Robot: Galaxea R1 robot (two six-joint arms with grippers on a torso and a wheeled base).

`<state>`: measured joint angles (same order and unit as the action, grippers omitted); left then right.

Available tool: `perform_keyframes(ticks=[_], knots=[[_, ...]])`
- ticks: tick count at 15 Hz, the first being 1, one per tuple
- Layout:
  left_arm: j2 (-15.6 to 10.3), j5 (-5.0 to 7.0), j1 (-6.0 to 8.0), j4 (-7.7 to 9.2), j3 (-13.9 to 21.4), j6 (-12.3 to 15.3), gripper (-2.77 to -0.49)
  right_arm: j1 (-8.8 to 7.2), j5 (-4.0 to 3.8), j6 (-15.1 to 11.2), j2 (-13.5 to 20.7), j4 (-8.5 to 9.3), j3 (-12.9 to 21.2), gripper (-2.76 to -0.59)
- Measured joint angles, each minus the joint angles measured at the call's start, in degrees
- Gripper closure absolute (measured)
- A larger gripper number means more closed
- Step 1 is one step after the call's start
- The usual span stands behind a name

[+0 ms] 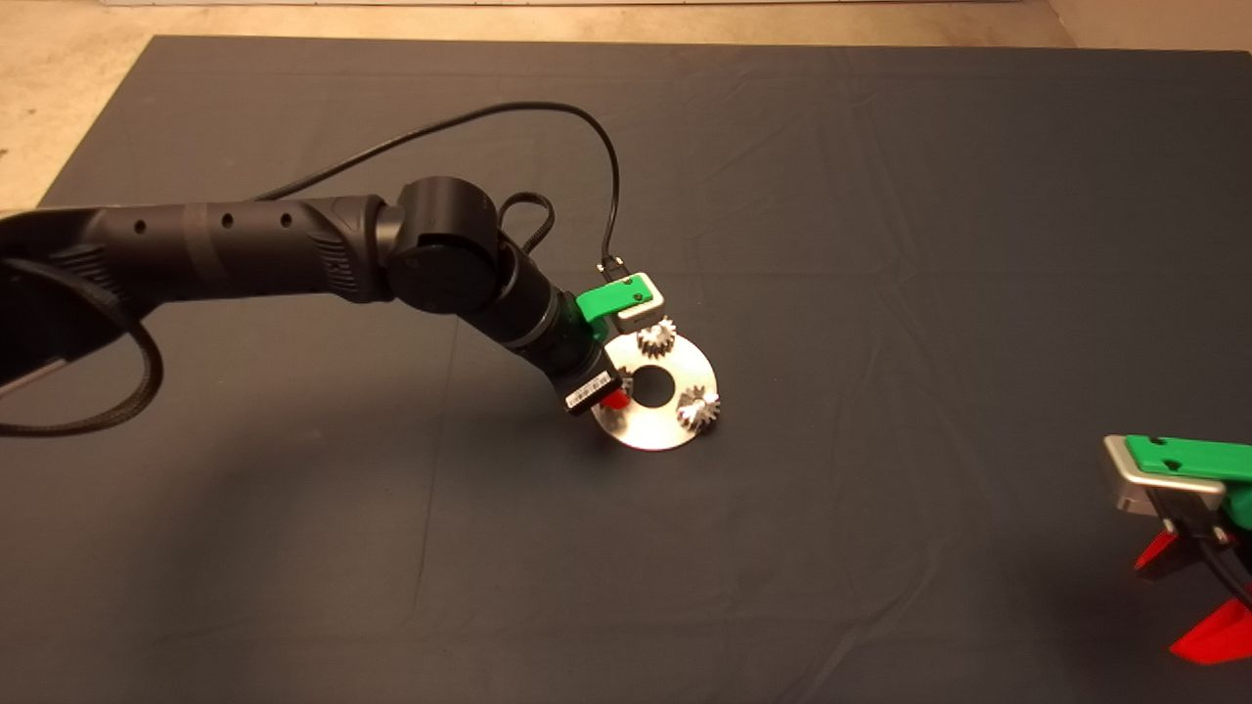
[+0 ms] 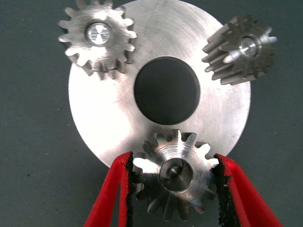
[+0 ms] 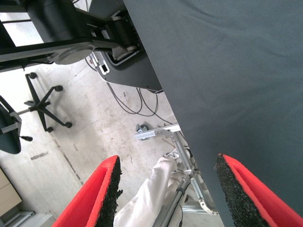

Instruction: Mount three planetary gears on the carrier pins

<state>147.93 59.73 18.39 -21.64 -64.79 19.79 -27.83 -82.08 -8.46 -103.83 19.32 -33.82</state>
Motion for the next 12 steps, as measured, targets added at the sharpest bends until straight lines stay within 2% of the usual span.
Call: perform_keyframes(ticks=[6,8,10,12], knots=[[0.0,0.13,-0.01,-0.29,0.3,0.0,-0.85,0.00,0.02,0.0,0.0,0.00,0.0,-1.48],[0.0,0.71,-0.01,-1.02,1.3,0.0,-0.85,0.00,0.00,0.0,-0.2,0.00,-0.2,-1.48],[-0.2,1.93,-0.04,-1.05,2.3,0.1,-0.85,0.00,0.00,0.0,-0.7,0.00,-1.1,-1.48],[-0.2,2.26,-0.12,-0.99,2.5,0.2,-0.85,0.00,0.02,0.0,-1.3,0.01,-1.8,-1.48]])
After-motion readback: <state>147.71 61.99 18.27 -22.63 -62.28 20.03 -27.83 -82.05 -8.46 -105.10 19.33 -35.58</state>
